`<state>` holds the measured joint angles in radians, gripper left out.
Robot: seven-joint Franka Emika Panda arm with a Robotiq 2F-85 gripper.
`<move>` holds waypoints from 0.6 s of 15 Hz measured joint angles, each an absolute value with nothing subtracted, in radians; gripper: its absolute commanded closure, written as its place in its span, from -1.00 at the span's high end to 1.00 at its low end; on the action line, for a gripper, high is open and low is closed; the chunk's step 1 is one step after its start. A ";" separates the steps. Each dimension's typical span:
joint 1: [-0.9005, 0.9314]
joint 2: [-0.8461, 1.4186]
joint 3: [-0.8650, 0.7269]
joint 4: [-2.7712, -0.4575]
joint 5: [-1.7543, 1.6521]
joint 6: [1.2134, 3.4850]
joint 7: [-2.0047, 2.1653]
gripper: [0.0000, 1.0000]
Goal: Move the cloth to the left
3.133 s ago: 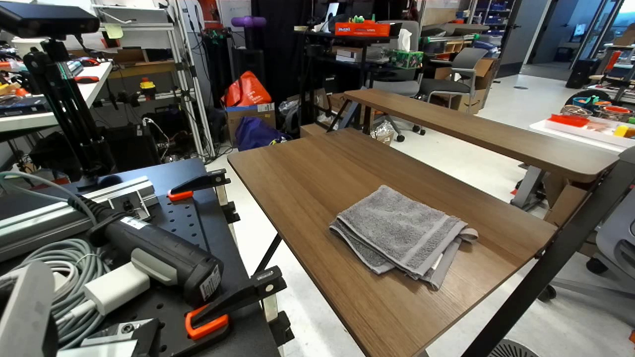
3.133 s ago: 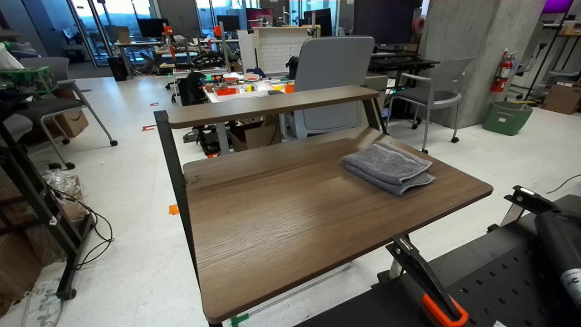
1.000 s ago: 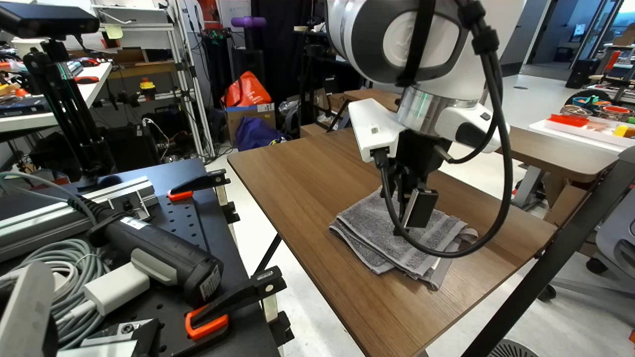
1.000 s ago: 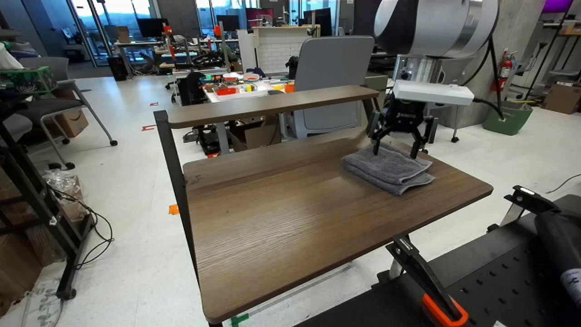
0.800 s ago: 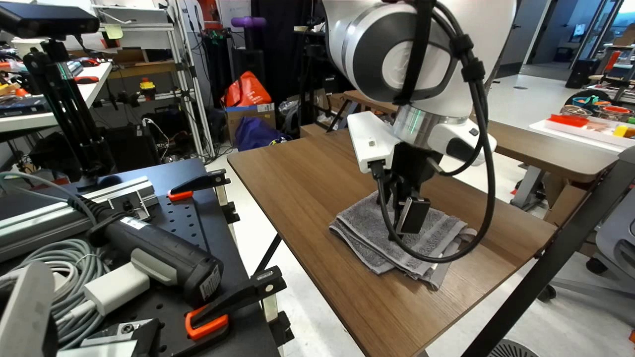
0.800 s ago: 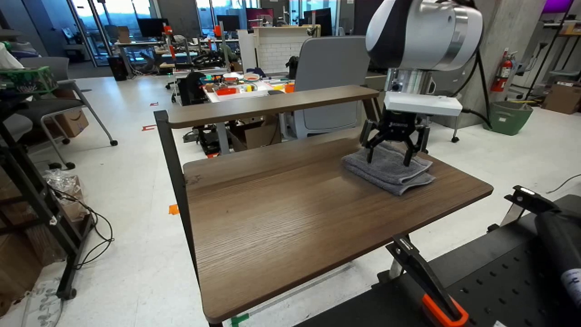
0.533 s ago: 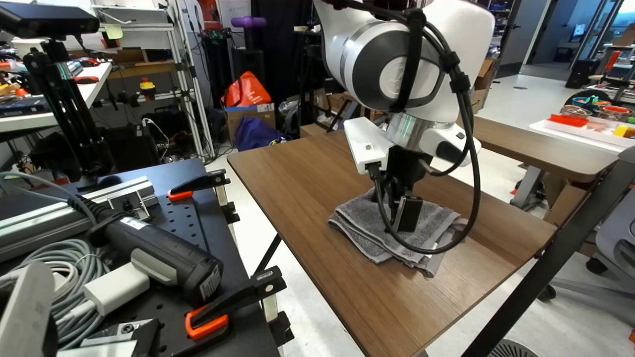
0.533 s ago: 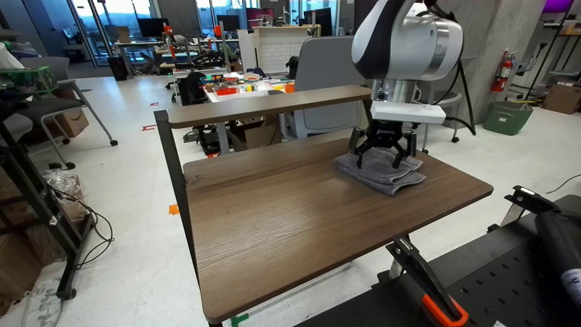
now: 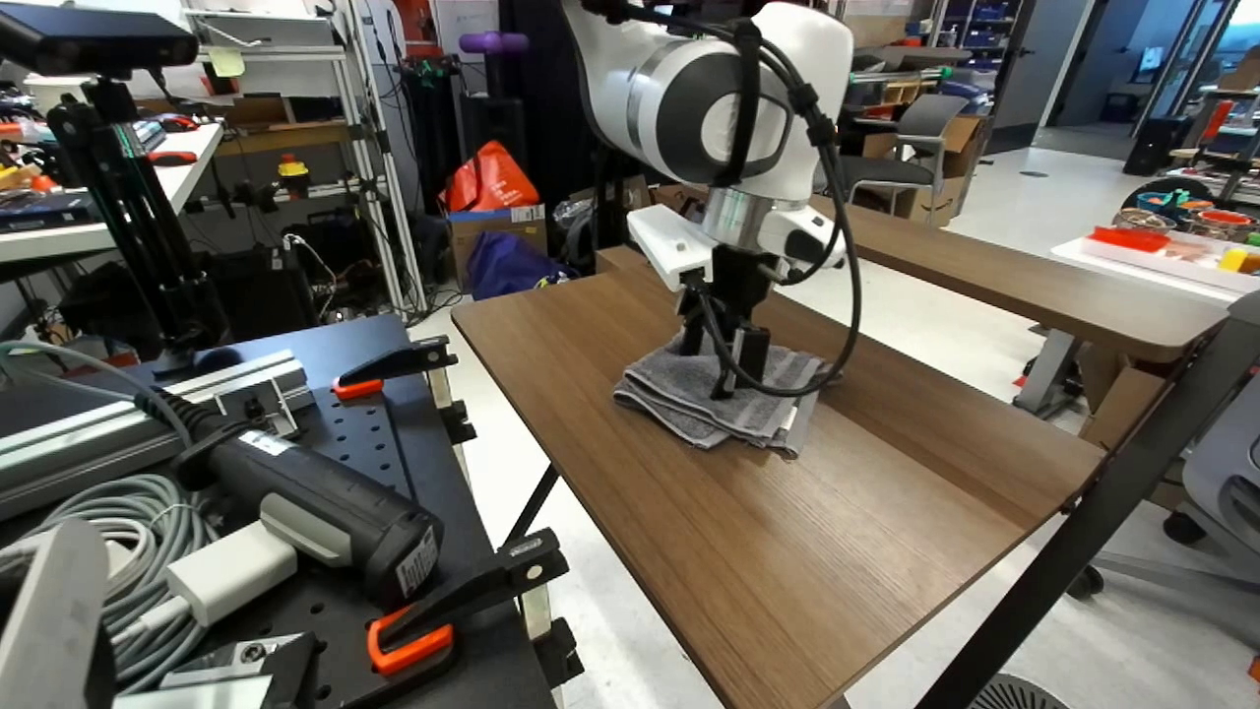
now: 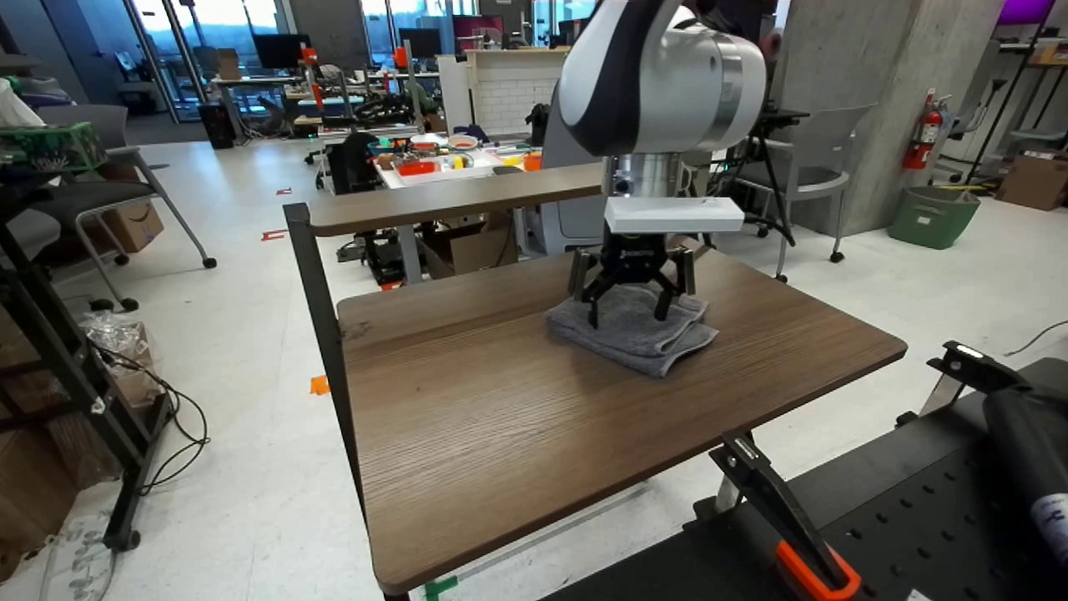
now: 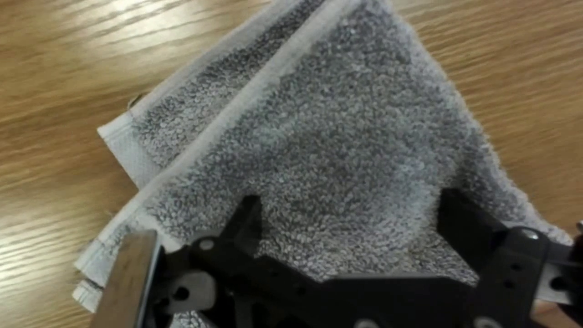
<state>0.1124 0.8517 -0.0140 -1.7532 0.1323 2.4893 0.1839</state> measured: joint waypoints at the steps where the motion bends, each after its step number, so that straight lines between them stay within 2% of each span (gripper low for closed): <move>1: 0.131 0.853 -0.010 -1.750 0.121 2.487 0.189 1.00; 9: 0.178 0.796 0.021 -1.768 0.088 2.463 0.181 1.00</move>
